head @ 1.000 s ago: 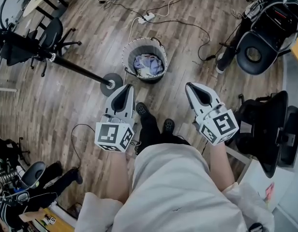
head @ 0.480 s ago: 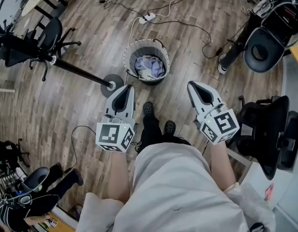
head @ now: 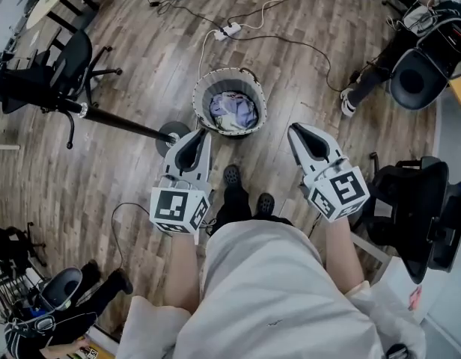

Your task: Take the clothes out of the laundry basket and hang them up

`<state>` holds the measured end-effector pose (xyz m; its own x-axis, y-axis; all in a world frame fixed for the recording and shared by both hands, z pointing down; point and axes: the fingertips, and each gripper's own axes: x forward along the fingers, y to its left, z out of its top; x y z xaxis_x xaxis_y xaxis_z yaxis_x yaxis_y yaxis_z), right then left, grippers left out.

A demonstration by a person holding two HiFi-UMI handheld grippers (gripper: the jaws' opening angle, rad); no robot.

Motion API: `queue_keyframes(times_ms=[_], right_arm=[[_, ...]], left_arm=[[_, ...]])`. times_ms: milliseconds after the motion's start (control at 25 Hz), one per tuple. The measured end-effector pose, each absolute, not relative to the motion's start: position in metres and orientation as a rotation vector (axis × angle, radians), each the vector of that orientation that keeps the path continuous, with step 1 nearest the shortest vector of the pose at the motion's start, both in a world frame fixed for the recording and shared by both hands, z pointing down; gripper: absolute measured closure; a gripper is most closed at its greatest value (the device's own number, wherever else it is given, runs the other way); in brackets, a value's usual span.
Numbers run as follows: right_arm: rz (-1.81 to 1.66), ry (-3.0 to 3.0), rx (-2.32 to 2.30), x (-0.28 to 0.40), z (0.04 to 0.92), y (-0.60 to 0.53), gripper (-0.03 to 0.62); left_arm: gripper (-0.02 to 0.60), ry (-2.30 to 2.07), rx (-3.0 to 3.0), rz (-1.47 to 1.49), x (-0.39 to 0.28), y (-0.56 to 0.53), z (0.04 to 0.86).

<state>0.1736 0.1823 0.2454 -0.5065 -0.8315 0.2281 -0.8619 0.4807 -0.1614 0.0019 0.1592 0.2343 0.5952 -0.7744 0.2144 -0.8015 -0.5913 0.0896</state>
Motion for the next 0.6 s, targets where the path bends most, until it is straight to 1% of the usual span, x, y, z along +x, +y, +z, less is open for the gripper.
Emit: queue_keyframes(times_ms=[200,320,360,440,600], right_arm=[[0.375,-2.593,1.505,0.164,0.244,0.15,0.554],[0.377,-2.575,1.523,0.159,0.243,0.133,0.536],[0.376,-2.569,1.529,0.156,0.242,0.128,0.532],[0.374,-2.558,1.543,0.151,0.241,0.117,0.525],[0.378,-2.534,1.573,0.143,0.243,0.099,0.502]], left_arm=[[0.551,-1.295,2.66,0.225,-0.005,0.124,0.235],[0.547,-1.273,2.677,0.219,-0.009,0.104,0.233],[0.535,-1.264,2.681,0.219,-0.01,0.098,0.233],[0.492,-1.248,2.688,0.222,-0.014,0.086,0.234],[0.466,-1.204,2.705,0.228,-0.02,0.065,0.238]])
